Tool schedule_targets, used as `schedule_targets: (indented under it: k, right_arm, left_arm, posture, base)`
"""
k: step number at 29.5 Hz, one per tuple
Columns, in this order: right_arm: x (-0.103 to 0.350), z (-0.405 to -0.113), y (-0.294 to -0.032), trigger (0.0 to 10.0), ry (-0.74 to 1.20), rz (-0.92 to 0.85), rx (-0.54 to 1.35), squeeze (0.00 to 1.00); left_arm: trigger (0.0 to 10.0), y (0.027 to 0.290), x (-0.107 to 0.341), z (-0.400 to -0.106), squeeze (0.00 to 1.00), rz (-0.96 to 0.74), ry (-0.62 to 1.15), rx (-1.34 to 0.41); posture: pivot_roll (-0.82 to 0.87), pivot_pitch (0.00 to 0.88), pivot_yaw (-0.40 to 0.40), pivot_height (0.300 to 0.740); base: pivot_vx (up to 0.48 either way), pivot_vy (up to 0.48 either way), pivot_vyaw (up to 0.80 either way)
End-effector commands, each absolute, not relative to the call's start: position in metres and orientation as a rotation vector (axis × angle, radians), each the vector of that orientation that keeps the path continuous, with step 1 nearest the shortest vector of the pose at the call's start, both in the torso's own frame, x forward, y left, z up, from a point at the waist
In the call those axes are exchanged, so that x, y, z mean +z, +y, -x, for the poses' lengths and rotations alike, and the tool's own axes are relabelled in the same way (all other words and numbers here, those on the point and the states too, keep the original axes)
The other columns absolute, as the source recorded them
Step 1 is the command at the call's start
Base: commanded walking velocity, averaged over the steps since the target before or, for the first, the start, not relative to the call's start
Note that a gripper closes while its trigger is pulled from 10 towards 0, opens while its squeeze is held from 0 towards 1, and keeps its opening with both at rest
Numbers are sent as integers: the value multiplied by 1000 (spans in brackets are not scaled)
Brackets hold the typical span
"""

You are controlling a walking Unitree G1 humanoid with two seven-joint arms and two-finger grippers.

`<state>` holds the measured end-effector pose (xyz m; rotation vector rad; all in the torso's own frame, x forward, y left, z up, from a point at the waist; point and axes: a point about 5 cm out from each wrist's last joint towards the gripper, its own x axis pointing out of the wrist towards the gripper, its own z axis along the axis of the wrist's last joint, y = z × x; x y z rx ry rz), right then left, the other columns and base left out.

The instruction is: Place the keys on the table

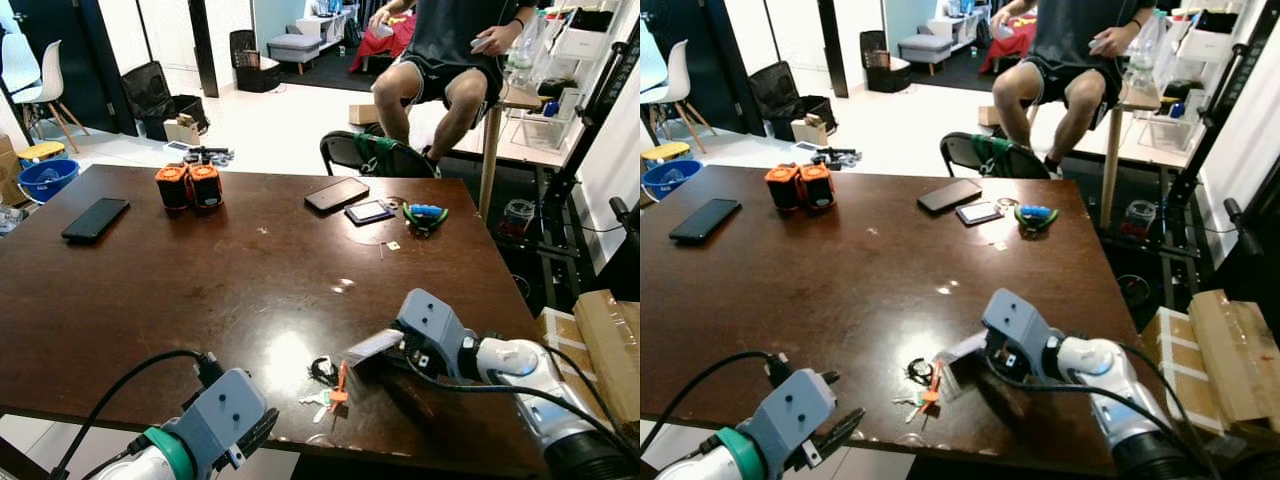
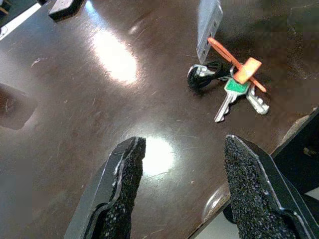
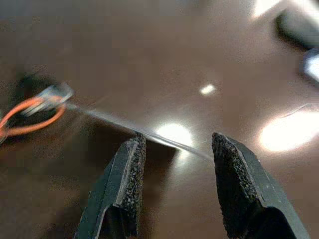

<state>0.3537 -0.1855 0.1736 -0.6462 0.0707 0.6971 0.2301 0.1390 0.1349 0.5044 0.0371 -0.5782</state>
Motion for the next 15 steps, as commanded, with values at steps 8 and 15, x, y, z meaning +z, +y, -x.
schedule_targets:
  k: [8, 15]
  right_arm:
    - [203, -369, -192, 10000, -123, 627, 470, 0]
    - [215, -371, -194, 10000, -192, 578, 413, 0]
  left_arm:
    - [10000, 144, 135, -231, 0, -533, 51, -547]
    - [10000, 149, 135, -234, 0, -561, 44, -504]
  posture:
    - [-121, 46, 118, 740]
    - [-121, 46, 118, 740]
  base:
    - [0, 0, 0]
    - [0, 0, 0]
